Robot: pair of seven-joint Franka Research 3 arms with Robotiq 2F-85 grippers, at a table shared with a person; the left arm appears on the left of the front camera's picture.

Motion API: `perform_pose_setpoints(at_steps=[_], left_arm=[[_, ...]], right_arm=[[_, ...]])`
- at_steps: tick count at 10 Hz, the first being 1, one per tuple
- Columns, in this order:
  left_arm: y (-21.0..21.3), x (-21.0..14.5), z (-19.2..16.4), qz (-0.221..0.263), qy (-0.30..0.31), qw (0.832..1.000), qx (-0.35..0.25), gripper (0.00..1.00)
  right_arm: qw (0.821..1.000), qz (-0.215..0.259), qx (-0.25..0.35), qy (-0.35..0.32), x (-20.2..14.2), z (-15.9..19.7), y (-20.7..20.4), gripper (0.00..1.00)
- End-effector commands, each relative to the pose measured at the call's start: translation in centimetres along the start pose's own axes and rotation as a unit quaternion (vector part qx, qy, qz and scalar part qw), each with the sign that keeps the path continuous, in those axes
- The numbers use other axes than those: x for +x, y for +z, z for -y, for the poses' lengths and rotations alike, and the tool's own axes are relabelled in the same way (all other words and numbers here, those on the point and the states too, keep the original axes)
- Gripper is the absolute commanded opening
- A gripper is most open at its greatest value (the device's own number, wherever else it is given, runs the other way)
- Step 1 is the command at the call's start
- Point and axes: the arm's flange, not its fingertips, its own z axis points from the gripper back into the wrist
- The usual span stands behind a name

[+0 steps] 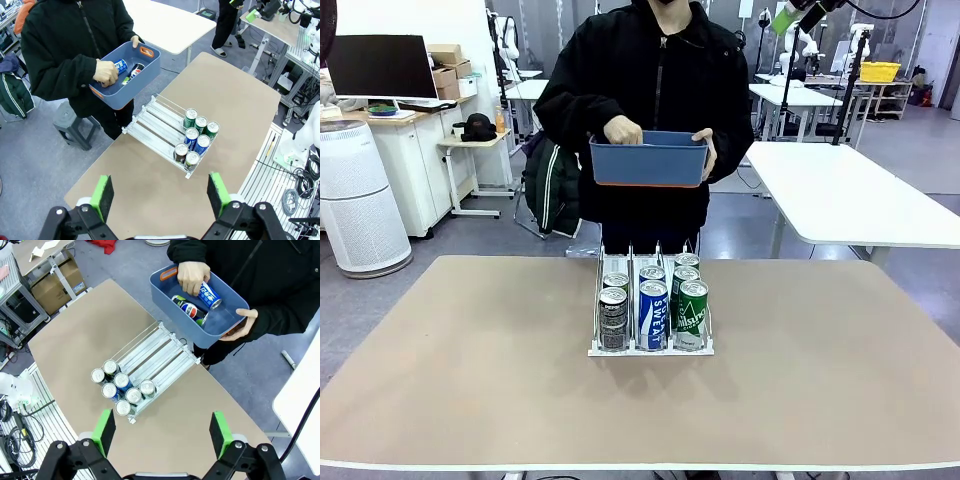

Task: Fill the beverage cans into the dispenser.
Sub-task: Pick up the Ionic drink handed by the human.

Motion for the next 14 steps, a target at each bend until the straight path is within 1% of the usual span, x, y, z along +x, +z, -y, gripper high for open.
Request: perform_pose_setpoints(at_steps=[1,14], left_arm=[[0.05,0.04,0.05,0.007,0.008,1.000,-0.005,1.00],[0.05,0.04,0.05,0.007,0.008,1.000,-0.005,1.00]], right_arm=[[1.000,0.000,0.000,0.000,0.00,-0.02,0.11,1.00],[1.000,0.000,0.000,0.000,0.00,-0.02,0.11,1.00]])
